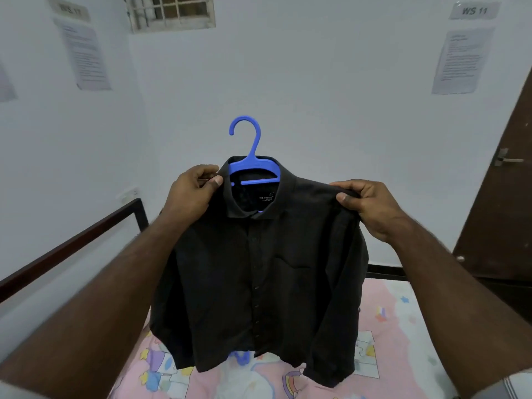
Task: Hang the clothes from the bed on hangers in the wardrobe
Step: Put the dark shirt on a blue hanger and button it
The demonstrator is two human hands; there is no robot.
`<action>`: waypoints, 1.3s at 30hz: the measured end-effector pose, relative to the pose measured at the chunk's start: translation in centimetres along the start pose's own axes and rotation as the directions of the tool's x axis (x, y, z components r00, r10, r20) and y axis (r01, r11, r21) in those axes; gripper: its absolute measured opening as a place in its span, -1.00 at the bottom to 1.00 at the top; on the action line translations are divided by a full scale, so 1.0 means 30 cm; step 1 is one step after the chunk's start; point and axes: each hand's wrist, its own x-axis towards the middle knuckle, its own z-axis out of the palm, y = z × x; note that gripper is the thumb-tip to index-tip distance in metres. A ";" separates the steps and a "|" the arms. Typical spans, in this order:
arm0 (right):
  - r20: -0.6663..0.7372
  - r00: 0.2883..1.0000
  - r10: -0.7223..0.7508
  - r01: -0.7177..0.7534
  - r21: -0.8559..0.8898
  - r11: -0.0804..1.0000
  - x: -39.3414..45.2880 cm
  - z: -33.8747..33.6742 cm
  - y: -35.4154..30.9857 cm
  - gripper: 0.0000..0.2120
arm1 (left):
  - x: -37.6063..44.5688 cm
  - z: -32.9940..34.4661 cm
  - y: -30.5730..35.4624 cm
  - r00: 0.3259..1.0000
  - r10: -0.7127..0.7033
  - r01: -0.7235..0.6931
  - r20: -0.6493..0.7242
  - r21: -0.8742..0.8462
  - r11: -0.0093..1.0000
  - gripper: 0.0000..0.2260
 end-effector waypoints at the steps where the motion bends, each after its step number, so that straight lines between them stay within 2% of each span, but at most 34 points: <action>1: 0.002 1.000 -0.001 0.001 0.007 1.000 0.008 -0.004 -0.002 -0.75 | -0.022 0.003 0.005 0.999 -0.019 0.020 -0.042 0.017 1.000 -0.70; 6: 0.059 0.998 -0.012 0.009 0.040 0.999 0.033 0.010 -0.010 -0.75 | -0.184 0.018 -0.011 0.972 -0.007 0.023 -0.234 0.065 0.998 -0.63; 10: 0.110 0.993 -0.040 0.033 0.065 0.997 0.046 0.060 -0.014 -0.75 | -0.302 0.007 -0.022 0.966 -0.018 0.033 -0.258 0.051 0.998 -0.62; 17: 0.243 0.966 -0.086 0.058 0.118 0.991 0.021 0.237 -0.057 -0.77 | -0.479 -0.102 0.018 0.946 -0.193 0.175 -0.262 -0.090 0.980 -0.52; 23: 0.338 0.932 -0.130 0.071 0.182 0.981 -0.044 0.415 -0.133 -0.78 | -0.628 -0.264 0.085 0.896 -0.248 0.208 -0.369 -0.144 0.967 -0.51; 29: 0.429 0.892 -0.144 0.046 0.231 0.972 -0.158 0.572 -0.226 -0.78 | -0.808 -0.445 0.136 0.853 -0.242 0.189 -0.462 -0.158 0.969 -0.53; 32: 0.472 0.869 -0.153 0.040 0.241 0.970 -0.244 0.646 -0.283 -0.79 | -0.918 -0.548 0.167 0.816 -0.305 0.183 -0.490 -0.283 0.942 -0.61; 36: 0.517 0.837 -0.178 0.043 0.263 0.964 -0.383 0.742 -0.364 -0.79 | -1.093 -0.711 0.218 0.724 -0.483 0.099 -0.492 -0.619 0.779 -0.68; 39: 0.545 0.814 -0.200 0.040 0.291 0.956 -0.483 0.803 -0.413 -0.79 | -1.237 -0.847 0.240 0.652 -0.536 0.044 -0.536 -0.678 0.733 -0.68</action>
